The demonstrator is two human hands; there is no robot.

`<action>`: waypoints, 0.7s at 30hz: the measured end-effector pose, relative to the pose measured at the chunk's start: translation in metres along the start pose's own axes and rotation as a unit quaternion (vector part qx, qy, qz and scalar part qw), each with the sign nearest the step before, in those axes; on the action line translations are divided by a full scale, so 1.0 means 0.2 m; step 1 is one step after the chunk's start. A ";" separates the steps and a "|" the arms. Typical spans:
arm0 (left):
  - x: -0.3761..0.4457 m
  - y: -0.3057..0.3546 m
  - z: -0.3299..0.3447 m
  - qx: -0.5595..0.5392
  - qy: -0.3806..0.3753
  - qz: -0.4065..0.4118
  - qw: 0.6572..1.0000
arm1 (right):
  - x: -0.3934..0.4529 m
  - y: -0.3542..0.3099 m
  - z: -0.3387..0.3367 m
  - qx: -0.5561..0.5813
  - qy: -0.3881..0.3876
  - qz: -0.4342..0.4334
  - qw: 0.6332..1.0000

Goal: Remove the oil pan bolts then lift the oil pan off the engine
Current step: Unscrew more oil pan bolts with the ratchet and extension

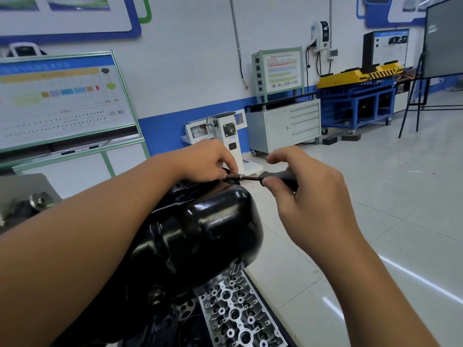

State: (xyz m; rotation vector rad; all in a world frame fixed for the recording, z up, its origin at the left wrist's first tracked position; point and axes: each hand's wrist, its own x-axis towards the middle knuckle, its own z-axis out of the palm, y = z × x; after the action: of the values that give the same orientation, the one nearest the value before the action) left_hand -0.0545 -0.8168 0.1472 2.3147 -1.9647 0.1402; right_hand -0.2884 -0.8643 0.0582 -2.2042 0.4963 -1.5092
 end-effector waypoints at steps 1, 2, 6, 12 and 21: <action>0.00 0.00 0.00 0.000 0.003 0.000 1.000 | 0.00 0.00 -0.01 -0.016 0.000 -0.025 1.000; 0.00 0.00 0.00 0.002 0.004 0.002 1.000 | 0.00 0.01 -0.01 -0.016 0.003 -0.032 0.999; 0.00 0.00 0.00 0.005 -0.001 0.005 1.000 | -0.01 0.01 0.01 0.005 0.044 0.079 0.996; 0.00 -0.01 0.00 -0.005 0.010 0.004 1.000 | 0.01 0.05 -0.01 -0.028 0.005 -0.009 1.000; 0.00 -0.02 0.01 -0.005 0.010 0.010 1.000 | 0.00 0.04 0.02 0.042 0.027 0.048 0.998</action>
State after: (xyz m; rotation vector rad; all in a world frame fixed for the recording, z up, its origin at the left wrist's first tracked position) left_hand -0.0515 -0.8169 0.1460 2.2799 -1.9748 0.1539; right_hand -0.2842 -0.8696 0.0527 -2.0503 0.5386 -1.5151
